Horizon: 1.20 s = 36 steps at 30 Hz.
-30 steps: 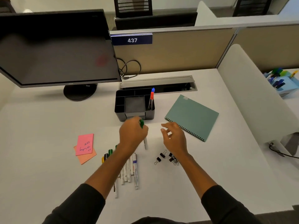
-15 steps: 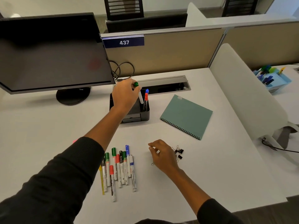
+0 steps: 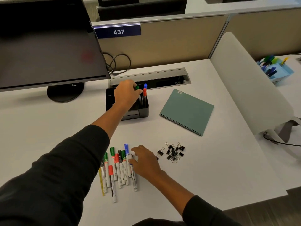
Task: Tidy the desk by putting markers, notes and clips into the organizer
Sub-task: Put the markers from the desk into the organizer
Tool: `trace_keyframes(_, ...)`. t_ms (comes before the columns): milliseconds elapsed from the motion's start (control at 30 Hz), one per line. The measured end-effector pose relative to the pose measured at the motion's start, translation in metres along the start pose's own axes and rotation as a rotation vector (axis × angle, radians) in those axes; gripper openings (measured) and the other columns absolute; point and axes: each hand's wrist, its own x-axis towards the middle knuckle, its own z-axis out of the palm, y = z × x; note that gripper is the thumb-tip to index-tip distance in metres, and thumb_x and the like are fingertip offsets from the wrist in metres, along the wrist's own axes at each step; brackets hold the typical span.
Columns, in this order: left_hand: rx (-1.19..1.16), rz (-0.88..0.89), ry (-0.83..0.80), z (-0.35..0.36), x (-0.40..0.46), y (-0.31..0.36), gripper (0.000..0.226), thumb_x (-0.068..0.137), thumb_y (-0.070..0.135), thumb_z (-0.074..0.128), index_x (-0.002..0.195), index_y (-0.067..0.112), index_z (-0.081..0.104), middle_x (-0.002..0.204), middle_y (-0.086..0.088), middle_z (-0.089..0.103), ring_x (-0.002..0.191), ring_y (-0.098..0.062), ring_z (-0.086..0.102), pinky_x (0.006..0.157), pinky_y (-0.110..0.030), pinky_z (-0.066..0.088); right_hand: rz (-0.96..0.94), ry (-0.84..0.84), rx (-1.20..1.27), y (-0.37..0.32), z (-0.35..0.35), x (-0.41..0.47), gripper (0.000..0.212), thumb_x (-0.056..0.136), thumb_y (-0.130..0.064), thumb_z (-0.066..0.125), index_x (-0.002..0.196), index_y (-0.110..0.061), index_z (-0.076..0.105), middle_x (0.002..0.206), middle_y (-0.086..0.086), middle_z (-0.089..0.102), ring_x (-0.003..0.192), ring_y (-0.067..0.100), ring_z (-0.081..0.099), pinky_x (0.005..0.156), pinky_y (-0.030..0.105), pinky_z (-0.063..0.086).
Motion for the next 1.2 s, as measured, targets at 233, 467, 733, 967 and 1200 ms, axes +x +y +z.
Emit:
trace_keyframes(233, 0.051, 0.013, -0.04, 0.005, 0.012, -0.004, 0.034, 0.092, 0.046, 0.073, 0.101, 0.013, 0.074, 0.09, -0.006, 0.073, 0.082, -0.023, 0.067, 0.075, -0.039, 0.059, 0.079, -0.101, -0.075, -0.008, 0.014, 0.004, 0.039, 0.093, -0.012, 0.072, 0.13, -0.014, 0.06, 0.122, 0.001, 0.051, 0.098, 0.025, 0.065, 0.085, 0.035, 0.057)
trace_keyframes(467, 0.098, 0.039, -0.07, 0.012, 0.017, -0.007, 0.036, 0.092, 0.047, 0.072, 0.104, 0.013, 0.075, 0.09, -0.006, 0.073, 0.077, -0.021, 0.063, 0.067, -0.033, 0.051, 0.091, -0.11, -0.161, -0.012, 0.013, 0.005, 0.044, 0.084, -0.005, 0.079, 0.124, -0.013, 0.061, 0.124, 0.004, 0.05, 0.101, 0.025, 0.062, 0.085, 0.036, 0.059)
trace_keyframes(733, 0.006, 0.03, -0.027, 0.007, 0.013, -0.015, 0.037, 0.092, 0.042, 0.074, 0.117, 0.015, 0.071, 0.097, -0.002, 0.076, 0.09, -0.022, 0.069, 0.076, -0.037, 0.057, 0.1, -0.066, -0.215, -0.019, 0.016, 0.005, 0.033, 0.087, -0.008, 0.076, 0.117, -0.01, 0.061, 0.119, 0.009, 0.056, 0.102, 0.027, 0.064, 0.084, 0.032, 0.056)
trace_keyframes(967, -0.269, 0.002, 0.207, -0.008, -0.061, -0.05, 0.022, 0.099, 0.036, 0.066, 0.111, 0.019, 0.072, 0.091, 0.009, 0.073, 0.078, -0.007, 0.062, 0.066, -0.023, 0.05, 0.115, 0.141, -0.067, -0.025, -0.049, 0.028, 0.039, 0.085, -0.01, 0.07, 0.124, -0.016, 0.068, 0.118, 0.004, 0.065, 0.1, 0.024, 0.067, 0.082, 0.031, 0.057)
trace_keyframes(1200, -0.308, -0.155, 0.143, 0.016, -0.182, -0.102, 0.004, 0.099, 0.031, 0.065, 0.098, 0.029, 0.069, 0.091, 0.016, 0.07, 0.073, -0.007, 0.066, 0.062, -0.023, 0.052, -0.044, 0.5, 0.065, -0.052, -0.168, 0.077, 0.022, 0.091, -0.016, 0.076, 0.113, -0.012, 0.075, 0.105, 0.002, 0.069, 0.083, 0.015, 0.069, 0.073, 0.018, 0.055)
